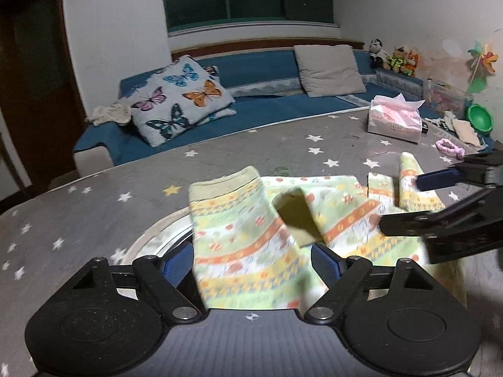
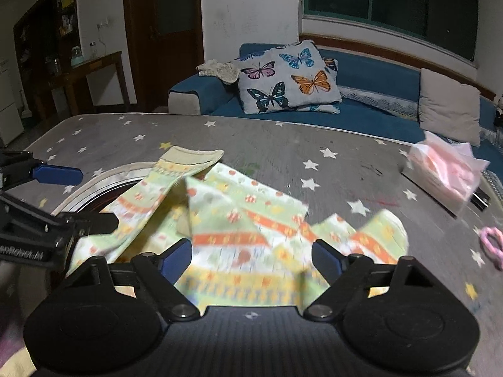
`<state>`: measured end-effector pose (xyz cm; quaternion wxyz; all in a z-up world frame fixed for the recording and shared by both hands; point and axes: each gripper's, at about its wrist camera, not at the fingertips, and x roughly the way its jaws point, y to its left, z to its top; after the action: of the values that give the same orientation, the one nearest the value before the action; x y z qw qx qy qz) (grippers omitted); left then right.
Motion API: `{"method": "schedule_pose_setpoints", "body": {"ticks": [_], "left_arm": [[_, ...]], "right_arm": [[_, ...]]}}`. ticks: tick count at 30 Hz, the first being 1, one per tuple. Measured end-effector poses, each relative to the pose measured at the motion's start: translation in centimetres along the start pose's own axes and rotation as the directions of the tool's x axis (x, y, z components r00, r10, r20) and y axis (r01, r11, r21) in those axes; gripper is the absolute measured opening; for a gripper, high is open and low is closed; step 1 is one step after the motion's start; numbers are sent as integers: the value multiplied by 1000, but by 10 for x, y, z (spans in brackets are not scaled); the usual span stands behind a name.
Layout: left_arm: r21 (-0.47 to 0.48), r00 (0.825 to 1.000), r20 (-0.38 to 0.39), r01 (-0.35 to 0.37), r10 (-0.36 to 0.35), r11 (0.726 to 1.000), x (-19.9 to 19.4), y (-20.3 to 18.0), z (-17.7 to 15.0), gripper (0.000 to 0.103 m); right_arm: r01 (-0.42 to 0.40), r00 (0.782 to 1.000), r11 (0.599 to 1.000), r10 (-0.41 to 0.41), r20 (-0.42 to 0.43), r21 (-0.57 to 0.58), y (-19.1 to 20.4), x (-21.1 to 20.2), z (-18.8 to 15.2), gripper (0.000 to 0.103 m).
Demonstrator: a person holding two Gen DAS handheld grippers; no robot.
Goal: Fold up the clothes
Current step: 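Grasp the striped shirt's hem edges with both grippers and lift it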
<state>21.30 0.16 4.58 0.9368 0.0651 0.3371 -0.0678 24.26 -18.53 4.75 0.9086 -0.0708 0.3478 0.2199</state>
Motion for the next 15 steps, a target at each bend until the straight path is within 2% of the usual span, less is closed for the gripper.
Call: {"method": "schedule_pose_setpoints", "body": {"ticks": [3, 7, 9, 10, 11, 12, 13, 14, 15], "left_arm": [[8, 999, -21, 26, -26, 1000, 18, -1, 8, 84], [21, 998, -56, 22, -21, 1000, 42, -2, 15, 83], [19, 997, -76, 30, -28, 999, 55, -2, 16, 74], [18, 996, -87, 34, -33, 999, 60, -2, 17, 71], [16, 995, -98, 37, -36, 999, 65, -2, 17, 61], [14, 993, -109, 40, -38, 999, 70, -1, 17, 47], [7, 992, -118, 44, -43, 999, 74, 0, 17, 39], [-6, 991, -124, 48, -49, 999, 76, 2, 16, 22], [-22, 990, -129, 53, -55, 998, 78, 4, 16, 11]], "right_arm": [[-16, 1000, 1000, 16, -20, 5, -3, 24, 8, 76], [-72, 996, 997, 73, -40, 36, -7, 53, 16, 64], [-72, 996, 997, 73, -55, 28, -7, 61, 17, 55], [-70, 995, 997, 72, -69, 31, -7, 66, 16, 42], [-80, 993, 996, 83, -79, 42, -8, 69, 15, 30], [-88, 993, 995, 92, -77, 53, -9, 68, 15, 25], [-95, 992, 994, 99, -74, 63, -10, 67, 14, 16], [-90, 993, 993, 95, -66, 71, -11, 63, 13, 9], [-86, 994, 993, 90, -57, 78, -12, 59, 12, 7]]}}
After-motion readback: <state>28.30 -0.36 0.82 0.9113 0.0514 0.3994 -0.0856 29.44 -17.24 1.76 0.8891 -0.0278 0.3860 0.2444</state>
